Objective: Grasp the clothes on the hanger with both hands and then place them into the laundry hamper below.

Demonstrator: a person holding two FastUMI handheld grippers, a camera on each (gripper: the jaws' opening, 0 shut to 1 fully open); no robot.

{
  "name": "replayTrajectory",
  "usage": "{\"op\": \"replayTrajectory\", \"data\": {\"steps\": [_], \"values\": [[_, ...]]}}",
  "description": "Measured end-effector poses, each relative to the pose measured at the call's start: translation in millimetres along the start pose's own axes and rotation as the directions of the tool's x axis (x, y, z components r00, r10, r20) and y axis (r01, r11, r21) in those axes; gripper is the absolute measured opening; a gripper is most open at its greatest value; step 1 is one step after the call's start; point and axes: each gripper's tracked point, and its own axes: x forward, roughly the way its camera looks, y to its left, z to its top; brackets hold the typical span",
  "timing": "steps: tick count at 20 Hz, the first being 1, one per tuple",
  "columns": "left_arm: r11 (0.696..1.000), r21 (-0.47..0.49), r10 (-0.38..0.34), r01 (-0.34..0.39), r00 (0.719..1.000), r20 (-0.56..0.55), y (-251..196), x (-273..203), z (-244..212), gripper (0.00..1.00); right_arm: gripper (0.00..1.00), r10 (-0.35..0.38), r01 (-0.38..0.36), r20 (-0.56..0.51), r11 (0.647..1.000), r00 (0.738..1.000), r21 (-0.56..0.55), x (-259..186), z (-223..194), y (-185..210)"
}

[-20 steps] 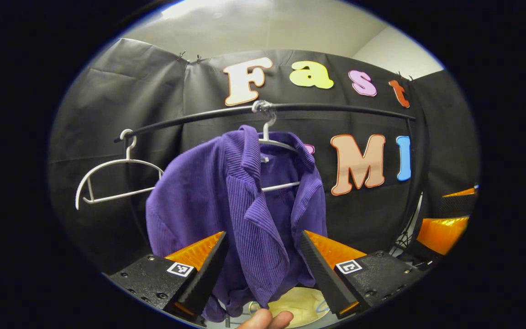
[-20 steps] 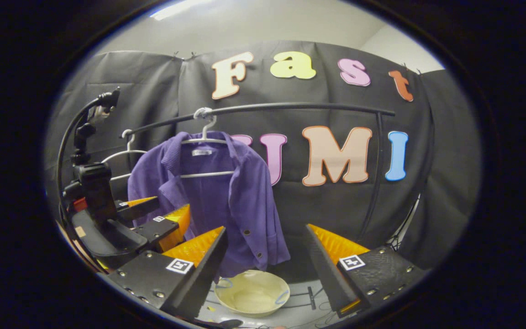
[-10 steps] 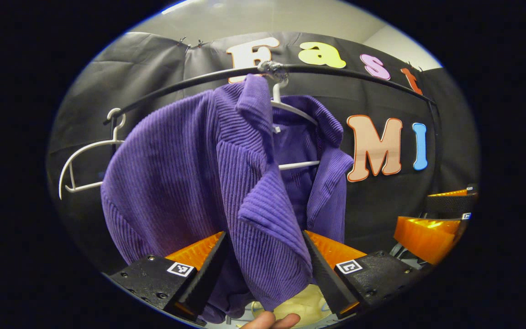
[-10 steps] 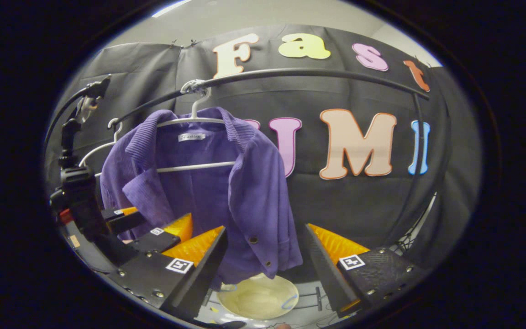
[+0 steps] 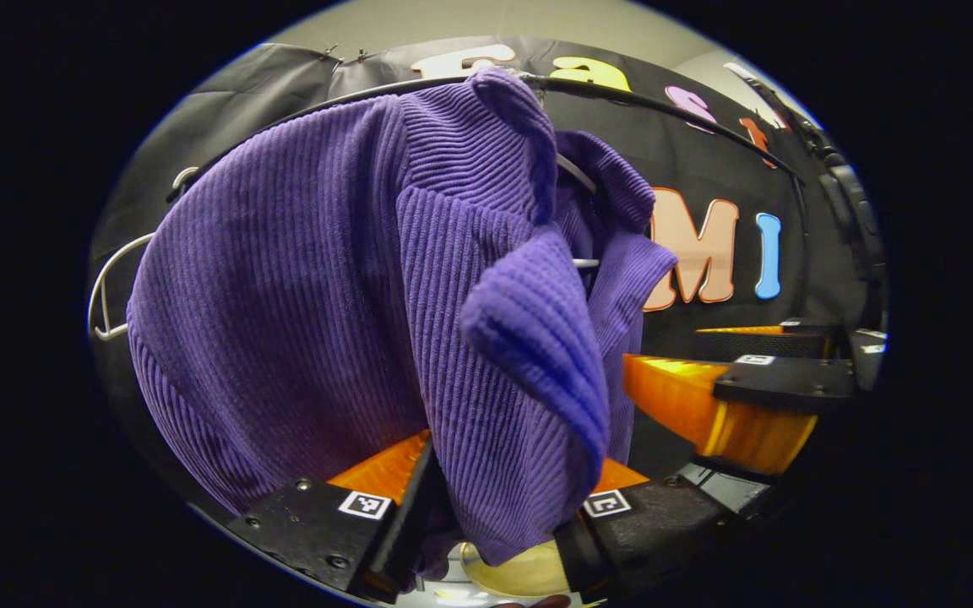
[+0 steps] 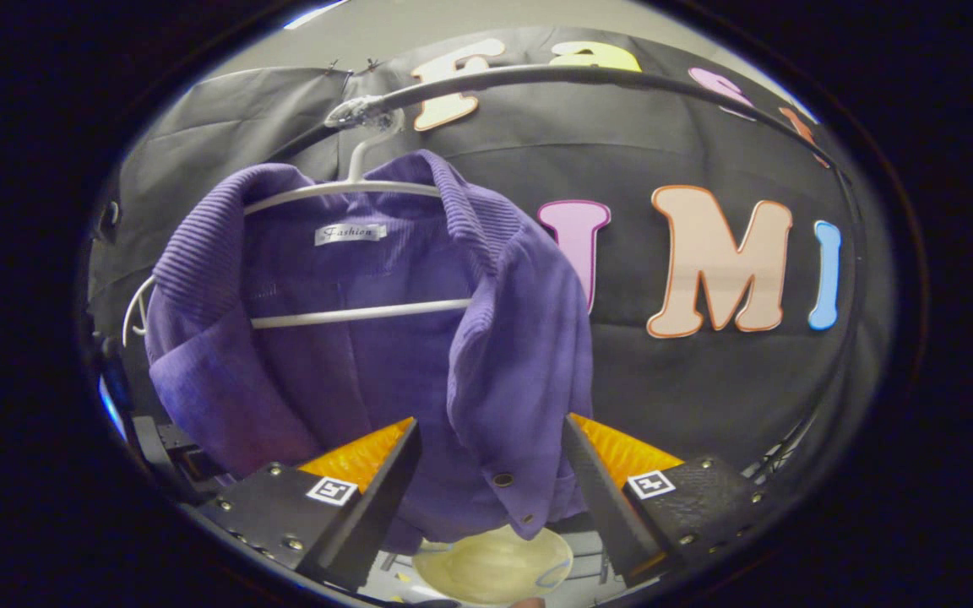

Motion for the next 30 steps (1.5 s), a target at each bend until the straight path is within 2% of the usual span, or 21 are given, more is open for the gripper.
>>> {"op": "replayTrajectory", "data": {"steps": [2, 3, 4, 6, 7, 9, 10, 11, 13, 14, 16, 20, 23, 27, 28, 29, 30], "values": [[1.000, -0.017, -0.024, 0.025, 0.999, 0.030, 0, 1, 10, 0.57, 1.00, -0.003, 0.003, 0.010, 1.000, 1.000, 0.009, 17, 4, 4], [0.999, -0.015, -0.029, 0.030, 0.999, 0.040, 1, 0, 13, 0.52, 0.96, -0.013, 0.013, 0.017, 1.000, 1.000, 0.008, 26, 7, 3], [0.999, -0.015, -0.039, 0.040, 0.998, 0.046, 1, -1, 13, 0.46, 0.96, -0.022, 0.022, 0.017, 1.000, 1.000, -0.006, 34, 7, 3], [0.997, -0.028, -0.065, 0.067, 0.996, 0.055, 0, -8, 17, 0.35, 1.00, -0.044, 0.045, 0.039, 0.998, 0.998, -0.041, 47, 11, 0], [0.997, -0.036, -0.072, 0.074, 0.996, 0.061, 1, -11, 19, 0.28, 0.95, -0.048, 0.050, 0.035, 0.998, 0.998, -0.045, 52, 10, 0], [0.996, -0.049, -0.065, 0.069, 0.995, 0.071, 7, -20, 25, 0.13, 0.96, -0.059, 0.060, 0.024, 0.998, 0.998, -0.028, 59, 9, -2], [0.996, -0.055, -0.065, 0.068, 0.996, 0.061, 7, -25, 26, 0.11, 0.96, -0.055, 0.056, 0.029, 0.998, 0.998, -0.013, 63, 11, -4], [0.995, -0.060, -0.081, 0.082, 0.996, 0.026, 4, -29, 22, 0.05, 0.92, -0.059, 0.059, 0.030, 0.998, 0.998, -0.013, 67, 12, -8], [0.993, -0.055, -0.101, 0.102, 0.995, 0.016, 1, -41, 26, 0.05, 0.56, -0.102, 0.102, 0.002, 0.995, 0.995, -0.005, 73, 8, -25], [0.992, -0.043, -0.113, 0.114, 0.993, 0.027, 0, -47, 32, 0.04, 0.38, -0.095, 0.095, -0.020, 0.995, 0.995, 0.029, 67, 5, -26], [0.990, -0.011, -0.139, 0.140, 0.989, 0.049, -2, -65, 40, 0.03, 0.02, -0.017, 0.020, -0.036, 0.994, 0.999, 0.110, 59, 6, -11], [0.985, 0.024, -0.175, 0.173, 0.980, 0.094, 2, -100, 61, 0.02, 0.02, 0.013, -0.010, -0.030, 0.996, 0.999, 0.090, 30, 11, -6], [0.986, 0.013, -0.164, 0.164, 0.980, 0.115, 18, -118, 76, 0.01, 0.01, 0.007, -0.006, -0.010, 0.995, 1.000, 0.103, 15, 23, 2], [0.989, -0.008, -0.147, 0.149, 0.981, 0.129, 39, -150, 101, 0.02, 0.01, -0.039, 0.036, 0.060, 0.998, 0.997, 0.045, -8, 50, -9], [0.990, 0.000, -0.141, 0.142, 0.981, 0.131, 48, -154, 107, 0.01, 0.05, -0.059, 0.058, 0.073, 0.998, 0.996, 0.012, -13, 56, -16], [0.992, 0.007, -0.127, 0.127, 0.983, 0.134, 59, -157, 112, 0.01, 0.00, -0.075, 0.076, 0.083, 0.997, 0.994, -0.008, -17, 62, -23], [0.994, 0.014, -0.108, 0.107, 0.984, 0.140, 71, -160, 118, 0.01, 0.01, -0.097, 0.100, 0.097, 0.995, 0.991, -0.024, -21, 68, -27]]}}
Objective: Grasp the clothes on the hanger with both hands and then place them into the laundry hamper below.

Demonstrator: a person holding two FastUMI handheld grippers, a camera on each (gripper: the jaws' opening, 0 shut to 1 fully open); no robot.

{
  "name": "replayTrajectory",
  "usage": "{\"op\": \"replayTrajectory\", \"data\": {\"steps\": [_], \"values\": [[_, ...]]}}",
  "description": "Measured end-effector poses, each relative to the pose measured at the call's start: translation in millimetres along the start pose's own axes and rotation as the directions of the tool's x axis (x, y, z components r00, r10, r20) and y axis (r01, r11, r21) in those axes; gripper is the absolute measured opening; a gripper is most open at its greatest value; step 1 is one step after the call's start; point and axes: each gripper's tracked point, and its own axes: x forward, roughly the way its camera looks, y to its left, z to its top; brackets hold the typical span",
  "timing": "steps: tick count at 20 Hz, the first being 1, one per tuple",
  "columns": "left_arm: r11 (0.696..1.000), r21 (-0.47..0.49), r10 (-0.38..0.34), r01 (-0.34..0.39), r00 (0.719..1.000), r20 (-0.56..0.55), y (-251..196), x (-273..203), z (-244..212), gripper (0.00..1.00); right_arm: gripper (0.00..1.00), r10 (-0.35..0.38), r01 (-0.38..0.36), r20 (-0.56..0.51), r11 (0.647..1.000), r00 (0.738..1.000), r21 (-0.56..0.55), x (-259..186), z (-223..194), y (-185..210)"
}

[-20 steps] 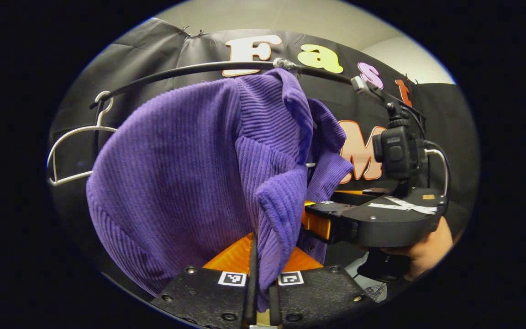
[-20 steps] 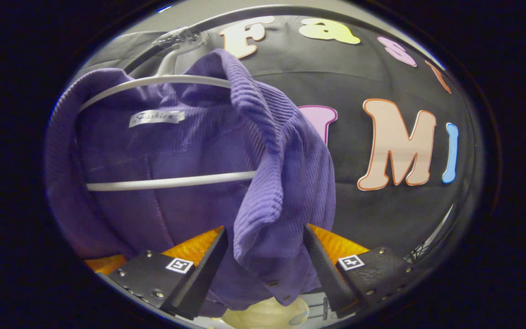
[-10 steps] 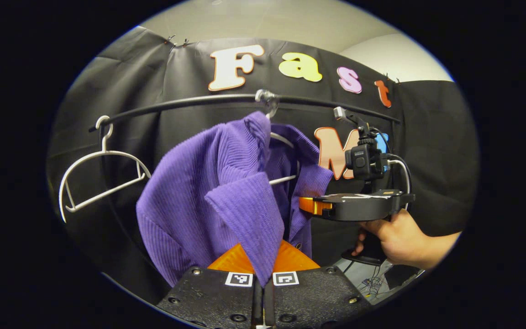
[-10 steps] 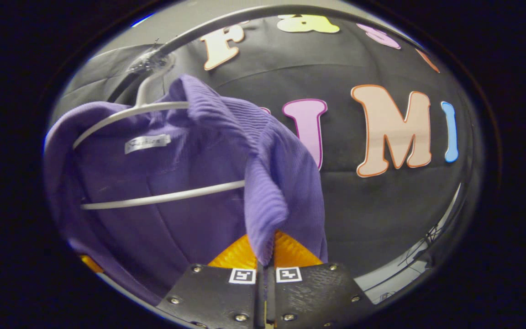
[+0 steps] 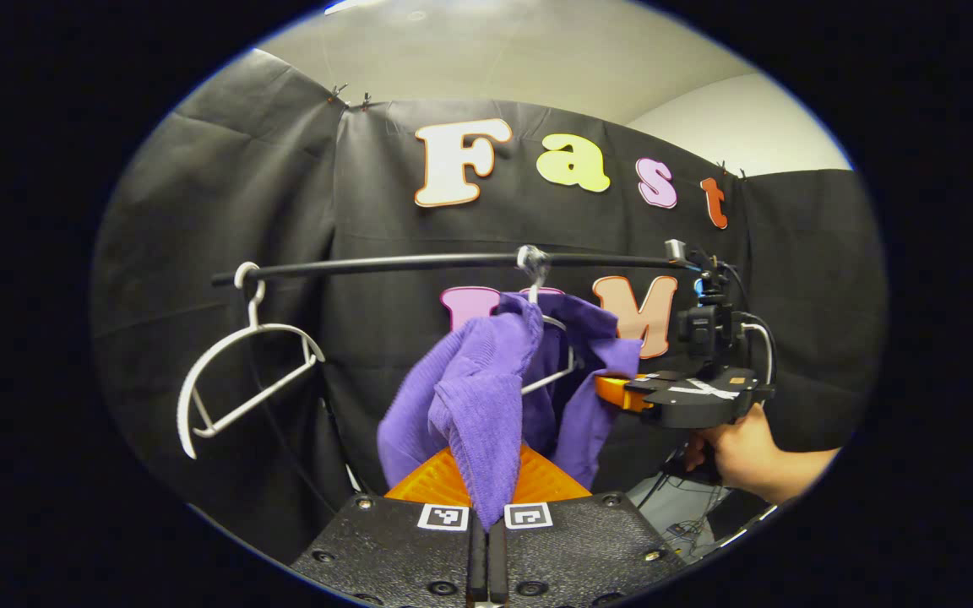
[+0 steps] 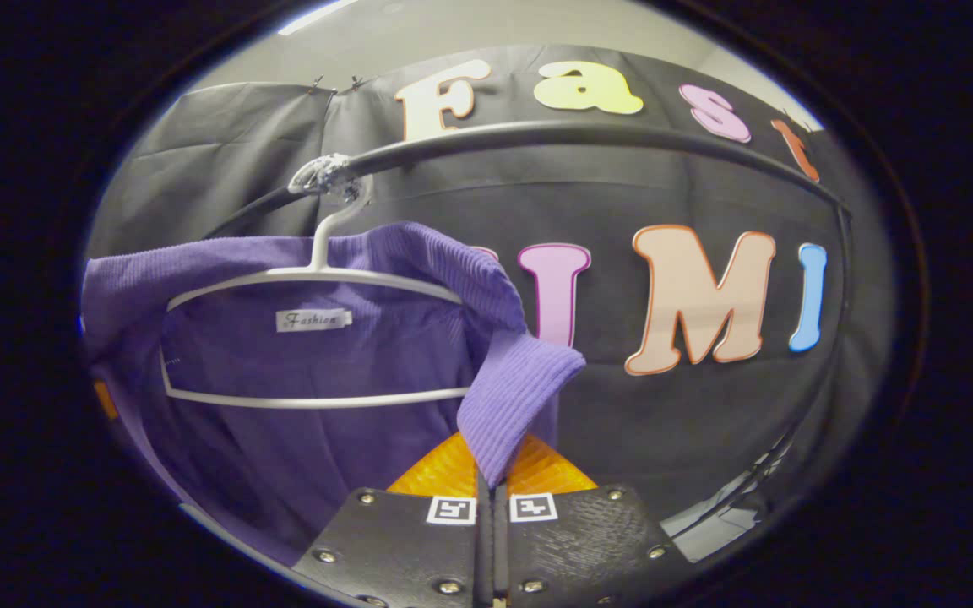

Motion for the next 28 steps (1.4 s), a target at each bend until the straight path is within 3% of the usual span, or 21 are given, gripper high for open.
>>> {"op": "replayTrajectory", "data": {"steps": [3, 6, 13, 15, 16, 23, 28], "values": [[0.998, 0.036, 0.054, -0.055, 0.998, 0.041, 35, -3, 19, 0.02, 0.01, -0.089, 0.102, 0.102, 0.986, 0.991, -0.135, -9, 31, -20], [0.993, 0.042, 0.111, -0.114, 0.992, 0.051, 68, 5, 26, 0.01, 0.00, -0.095, 0.118, 0.122, 0.974, 0.988, -0.196, -8, 36, -20], [0.980, 0.063, 0.187, -0.191, 0.980, 0.062, 118, 30, 35, 0.02, 0.00, -0.123, 0.128, 0.099, 0.990, 0.987, -0.050, 19, 36, -48], [0.976, 0.073, 0.200, -0.204, 0.978, 0.064, 130, 44, 36, 0.02, 0.05, -0.145, 0.153, 0.109, 0.986, 0.983, -0.066, 27, 39, -55], [0.975, 0.073, 0.206, -0.210, 0.977, 0.061, 135, 52, 36, 0.02, 0.01, -0.158, 0.167, 0.119, 0.983, 0.980, -0.071, 32, 43, -57], [0.979, 0.024, 0.200, -0.201, 0.979, 0.042, 154, 97, 28, 0.02, 0.01, -0.214, 0.228, 0.148, 0.970, 0.966, -0.082, 68, 47, -72], [0.984, -0.010, 0.178, -0.178, 0.984, 0.011, 162, 120, 10, 0.02, 0.01, -0.247, 0.259, 0.112, 0.960, 0.962, -0.104, 94, 24, -81]]}}
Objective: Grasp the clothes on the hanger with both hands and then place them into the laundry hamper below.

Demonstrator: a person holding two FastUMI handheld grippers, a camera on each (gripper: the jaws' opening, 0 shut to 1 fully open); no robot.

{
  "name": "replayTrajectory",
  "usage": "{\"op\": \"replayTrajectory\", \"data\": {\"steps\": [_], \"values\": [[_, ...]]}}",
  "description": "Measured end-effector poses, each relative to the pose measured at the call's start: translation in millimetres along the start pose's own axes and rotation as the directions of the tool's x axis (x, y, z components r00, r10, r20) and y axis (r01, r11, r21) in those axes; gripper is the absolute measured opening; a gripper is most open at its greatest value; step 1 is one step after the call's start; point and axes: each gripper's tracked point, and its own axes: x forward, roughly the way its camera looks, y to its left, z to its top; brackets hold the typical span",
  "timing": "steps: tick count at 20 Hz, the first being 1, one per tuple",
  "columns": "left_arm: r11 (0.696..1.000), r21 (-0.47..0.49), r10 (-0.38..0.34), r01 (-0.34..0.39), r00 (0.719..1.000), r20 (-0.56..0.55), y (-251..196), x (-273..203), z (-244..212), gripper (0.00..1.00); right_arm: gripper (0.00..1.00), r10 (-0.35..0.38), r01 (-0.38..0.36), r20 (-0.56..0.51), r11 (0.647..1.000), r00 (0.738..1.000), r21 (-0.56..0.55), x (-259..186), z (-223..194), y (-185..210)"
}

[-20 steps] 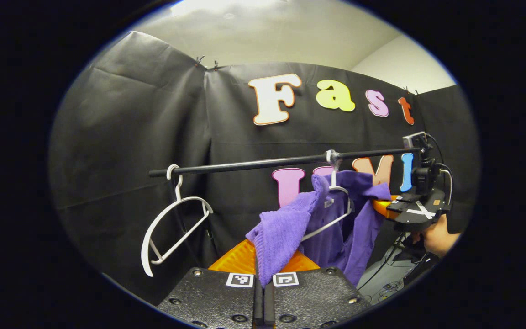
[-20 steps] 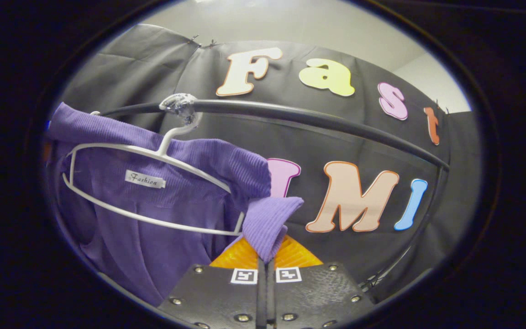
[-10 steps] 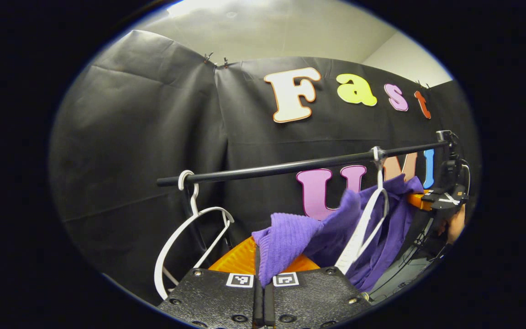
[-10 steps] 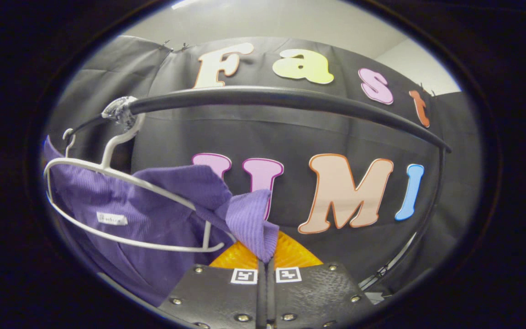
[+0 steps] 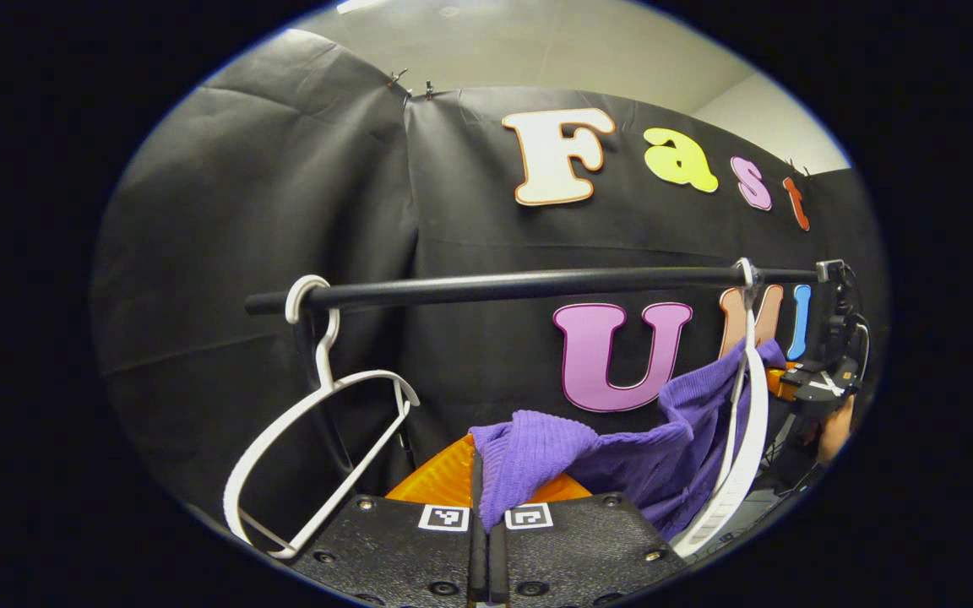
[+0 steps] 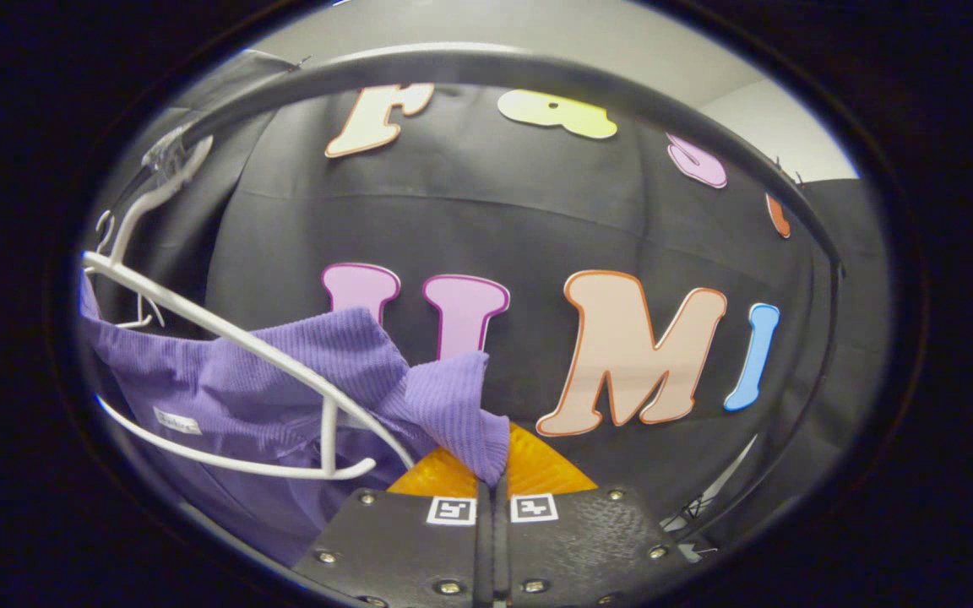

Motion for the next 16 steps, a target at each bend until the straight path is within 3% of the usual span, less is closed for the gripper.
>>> {"op": "replayTrajectory", "data": {"steps": [7, 13, 16], "values": [[0.991, -0.135, -0.032, 0.023, 0.997, -0.063, 2, 20, -49, 0.01, 0.01, 0.007, -0.004, -0.102, 1.000, 0.995, 0.029, 20, -50, 10], [0.998, -0.066, 0.019, -0.024, 0.997, -0.078, 9, 17, -85, 0.02, 0.01, 0.037, -0.022, -0.194, 0.996, 0.980, 0.081, 16, -100, 22], [0.996, -0.078, 0.033, -0.042, 0.992, -0.119, 11, 5, -111, 0.02, 0.01, 0.065, -0.048, -0.238, 0.996, 0.969, 0.077, -1, -125, 30]]}}
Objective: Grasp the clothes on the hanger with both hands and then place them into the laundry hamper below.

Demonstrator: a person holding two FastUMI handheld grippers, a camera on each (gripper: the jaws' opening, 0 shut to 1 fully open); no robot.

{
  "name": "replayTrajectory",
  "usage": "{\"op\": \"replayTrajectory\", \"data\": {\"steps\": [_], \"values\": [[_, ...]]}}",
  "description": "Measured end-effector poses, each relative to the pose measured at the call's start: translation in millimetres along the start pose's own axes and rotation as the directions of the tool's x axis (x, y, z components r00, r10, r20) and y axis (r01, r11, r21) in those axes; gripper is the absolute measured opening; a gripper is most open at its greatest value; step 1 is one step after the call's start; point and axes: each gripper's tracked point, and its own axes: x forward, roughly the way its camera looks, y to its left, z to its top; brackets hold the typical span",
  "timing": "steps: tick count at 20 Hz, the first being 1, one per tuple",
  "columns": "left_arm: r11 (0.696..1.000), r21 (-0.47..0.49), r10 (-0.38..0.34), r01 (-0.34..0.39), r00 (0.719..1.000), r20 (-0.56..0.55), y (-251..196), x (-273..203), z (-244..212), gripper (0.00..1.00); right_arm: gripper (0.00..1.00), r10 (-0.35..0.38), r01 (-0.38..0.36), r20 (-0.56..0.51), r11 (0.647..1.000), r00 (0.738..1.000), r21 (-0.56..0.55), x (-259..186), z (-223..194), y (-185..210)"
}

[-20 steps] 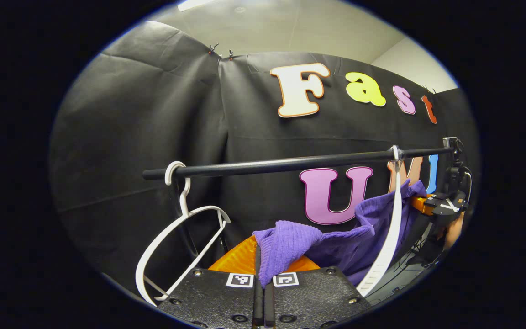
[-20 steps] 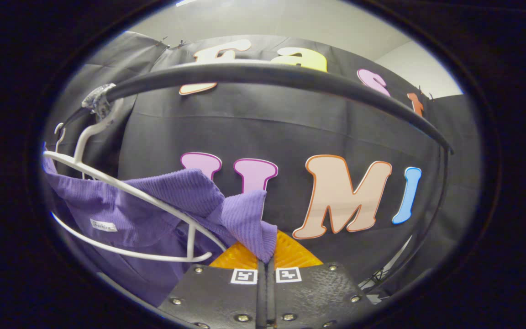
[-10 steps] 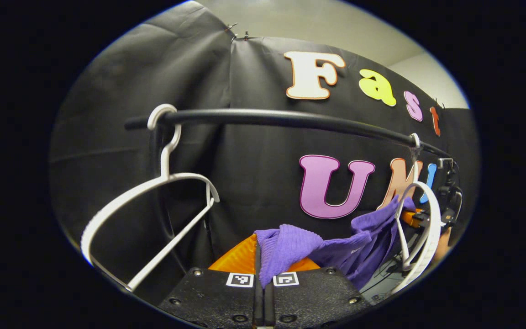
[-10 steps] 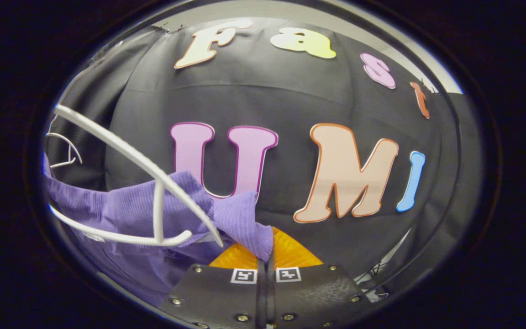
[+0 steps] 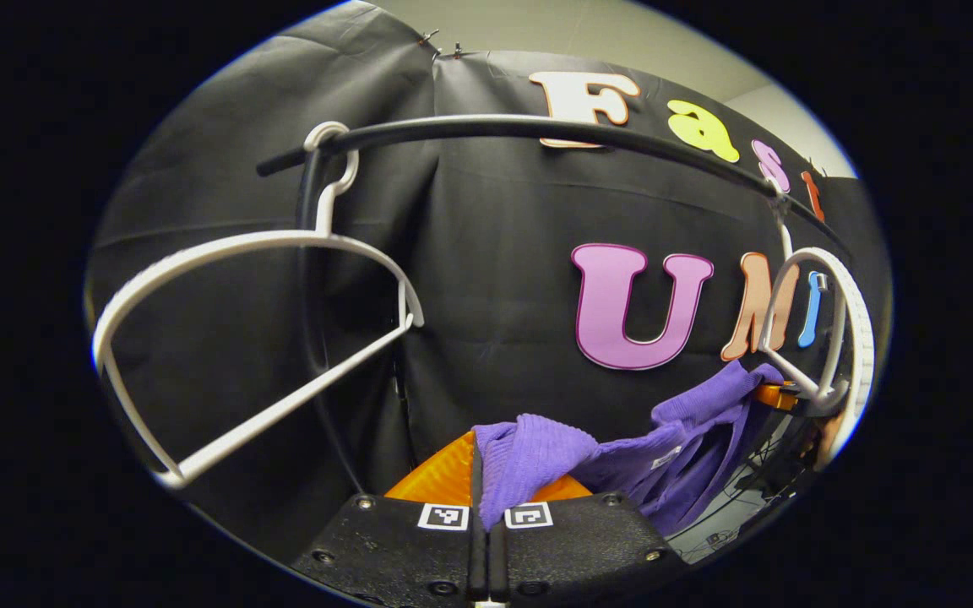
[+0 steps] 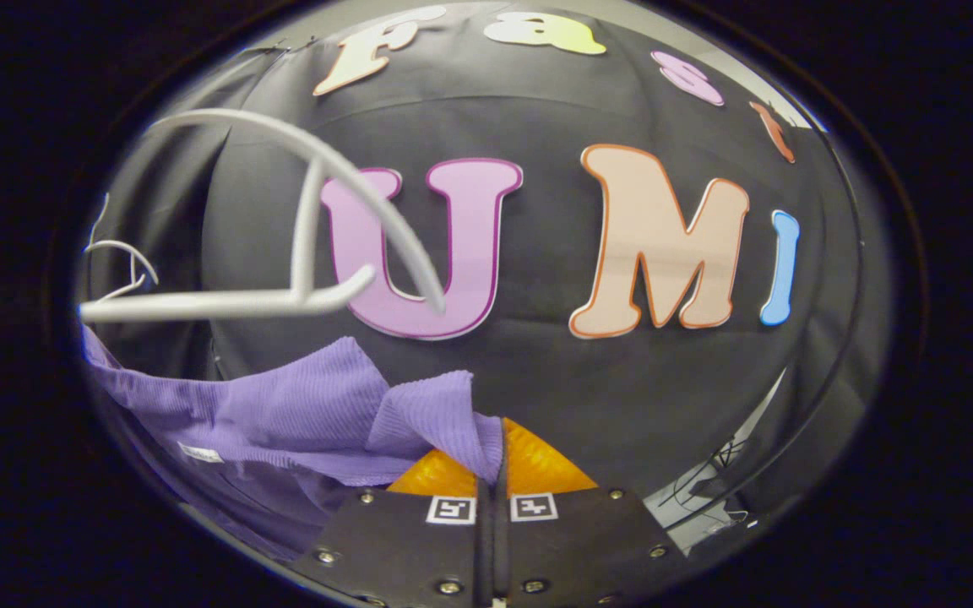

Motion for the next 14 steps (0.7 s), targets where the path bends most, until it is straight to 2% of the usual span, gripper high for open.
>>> {"op": "replayTrajectory", "data": {"steps": [3, 6, 14], "values": [[1.000, -0.011, 0.020, -0.020, 0.999, -0.030, 4, -12, -19, 0.02, 0.01, 0.027, -0.029, -0.033, 0.999, 0.999, -0.039, -14, -21, 6], [0.999, 0.010, 0.035, -0.035, 0.999, -0.029, 6, -42, -30, 0.02, 0.00, 0.045, -0.046, -0.023, 0.998, 0.999, -0.050, -42, -25, 11], [0.998, 0.051, 0.027, -0.028, 0.999, 0.023, -12, -125, -18, 0.02, 0.01, 0.082, -0.081, 0.010, 0.996, 0.997, -0.043, -134, -24, 8]]}}
